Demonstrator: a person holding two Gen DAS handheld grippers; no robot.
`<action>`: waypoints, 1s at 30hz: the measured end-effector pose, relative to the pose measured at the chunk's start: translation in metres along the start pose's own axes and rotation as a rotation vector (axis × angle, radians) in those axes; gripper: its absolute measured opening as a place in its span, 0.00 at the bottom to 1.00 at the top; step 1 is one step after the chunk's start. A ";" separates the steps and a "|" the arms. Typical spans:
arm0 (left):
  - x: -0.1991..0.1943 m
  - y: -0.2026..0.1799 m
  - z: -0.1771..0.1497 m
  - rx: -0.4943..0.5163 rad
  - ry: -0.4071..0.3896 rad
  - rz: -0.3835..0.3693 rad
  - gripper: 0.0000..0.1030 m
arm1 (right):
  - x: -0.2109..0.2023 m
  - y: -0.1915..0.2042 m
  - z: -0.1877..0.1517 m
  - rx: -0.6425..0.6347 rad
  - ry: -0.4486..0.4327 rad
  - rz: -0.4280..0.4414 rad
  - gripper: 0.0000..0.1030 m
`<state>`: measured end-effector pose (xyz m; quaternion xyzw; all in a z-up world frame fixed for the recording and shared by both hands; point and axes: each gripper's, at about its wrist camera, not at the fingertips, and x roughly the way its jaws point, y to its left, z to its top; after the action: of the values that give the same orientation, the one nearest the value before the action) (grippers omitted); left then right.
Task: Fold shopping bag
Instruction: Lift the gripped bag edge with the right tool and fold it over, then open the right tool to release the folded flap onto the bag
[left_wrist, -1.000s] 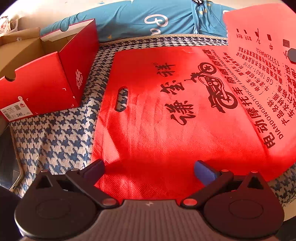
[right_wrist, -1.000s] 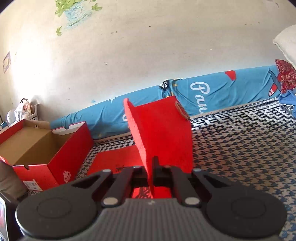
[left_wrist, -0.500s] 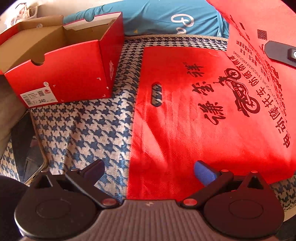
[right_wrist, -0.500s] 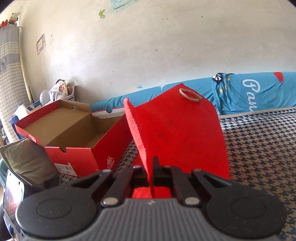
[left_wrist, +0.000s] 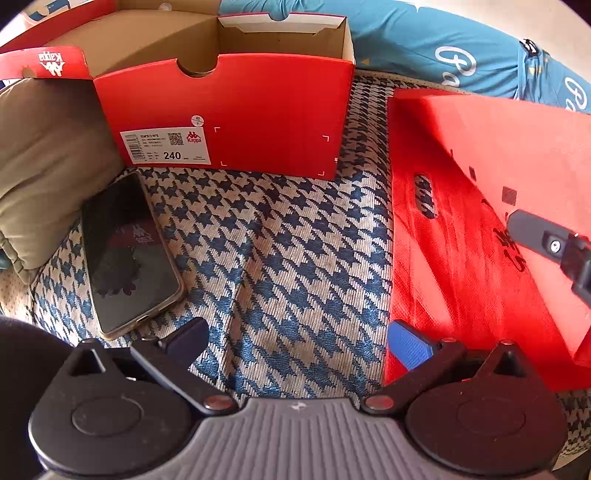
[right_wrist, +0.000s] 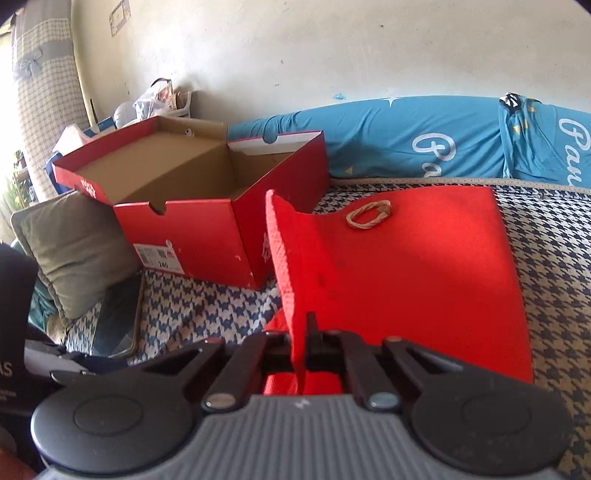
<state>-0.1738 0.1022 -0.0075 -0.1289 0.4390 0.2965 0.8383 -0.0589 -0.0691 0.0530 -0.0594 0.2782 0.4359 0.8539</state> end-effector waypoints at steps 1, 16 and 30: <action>0.000 -0.001 0.000 0.004 0.002 0.004 1.00 | 0.003 0.002 -0.002 -0.009 0.012 0.001 0.01; -0.007 0.001 0.001 0.001 -0.015 -0.017 1.00 | 0.030 0.007 -0.014 -0.039 0.109 -0.005 0.06; -0.055 0.000 -0.010 0.066 -0.108 0.019 1.00 | 0.000 -0.007 -0.012 -0.002 0.135 0.139 0.46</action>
<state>-0.2047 0.0765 0.0310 -0.0810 0.4039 0.2965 0.8616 -0.0587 -0.0773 0.0420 -0.0699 0.3380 0.4895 0.8008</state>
